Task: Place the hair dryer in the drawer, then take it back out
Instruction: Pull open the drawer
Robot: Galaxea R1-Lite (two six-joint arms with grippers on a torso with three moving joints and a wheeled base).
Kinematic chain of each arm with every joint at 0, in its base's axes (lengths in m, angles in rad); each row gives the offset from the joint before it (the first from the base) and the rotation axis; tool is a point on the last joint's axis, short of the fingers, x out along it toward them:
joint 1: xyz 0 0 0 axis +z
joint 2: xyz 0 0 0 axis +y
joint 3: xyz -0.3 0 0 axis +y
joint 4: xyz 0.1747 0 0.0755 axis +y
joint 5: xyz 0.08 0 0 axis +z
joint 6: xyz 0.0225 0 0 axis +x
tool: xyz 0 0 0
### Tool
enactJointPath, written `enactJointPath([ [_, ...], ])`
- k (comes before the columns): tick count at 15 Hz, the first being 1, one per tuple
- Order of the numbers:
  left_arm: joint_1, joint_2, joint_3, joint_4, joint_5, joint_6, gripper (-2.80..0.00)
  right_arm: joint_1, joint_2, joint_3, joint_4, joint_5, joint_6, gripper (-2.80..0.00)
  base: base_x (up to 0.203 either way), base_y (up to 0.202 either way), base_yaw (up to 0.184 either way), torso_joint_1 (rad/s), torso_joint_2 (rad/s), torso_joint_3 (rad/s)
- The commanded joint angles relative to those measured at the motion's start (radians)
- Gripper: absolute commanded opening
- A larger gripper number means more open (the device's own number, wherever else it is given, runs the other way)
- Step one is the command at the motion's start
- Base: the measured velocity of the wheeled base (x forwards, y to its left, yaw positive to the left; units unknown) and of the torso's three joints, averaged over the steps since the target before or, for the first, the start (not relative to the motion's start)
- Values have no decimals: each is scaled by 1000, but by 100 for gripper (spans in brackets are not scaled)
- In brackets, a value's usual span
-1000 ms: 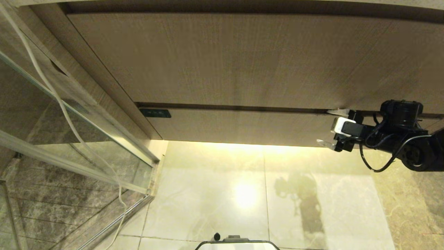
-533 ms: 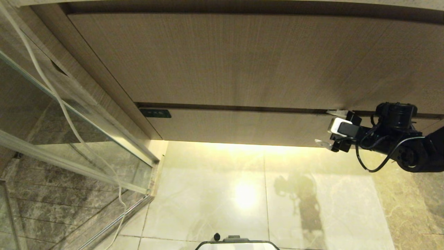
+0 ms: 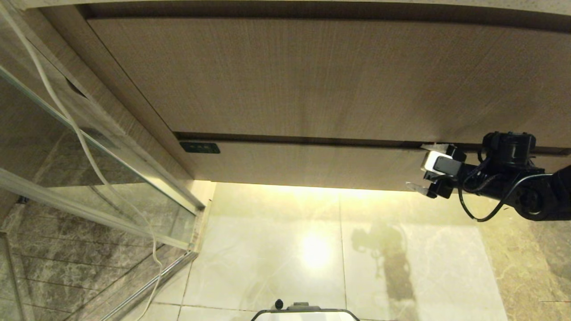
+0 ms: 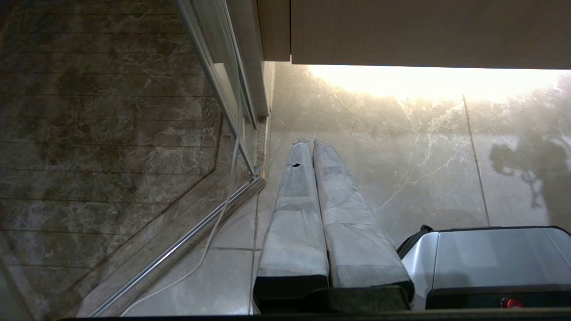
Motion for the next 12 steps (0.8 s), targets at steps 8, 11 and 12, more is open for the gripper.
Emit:
enactJointPath([
  [8,0,0,2,0,0,0,-280,-7,-27,15,73,-19,33,0,0,0,0,0,0,0],
  [11,0,0,2,0,0,0,-280,-11,-23,23,70,-19,33,0,0,0,0,0,0,0],
  [12,0,-1,1,0,0,0,-280,-11,-25,29,71,-20,33,0,0,0,0,0,0,0],
])
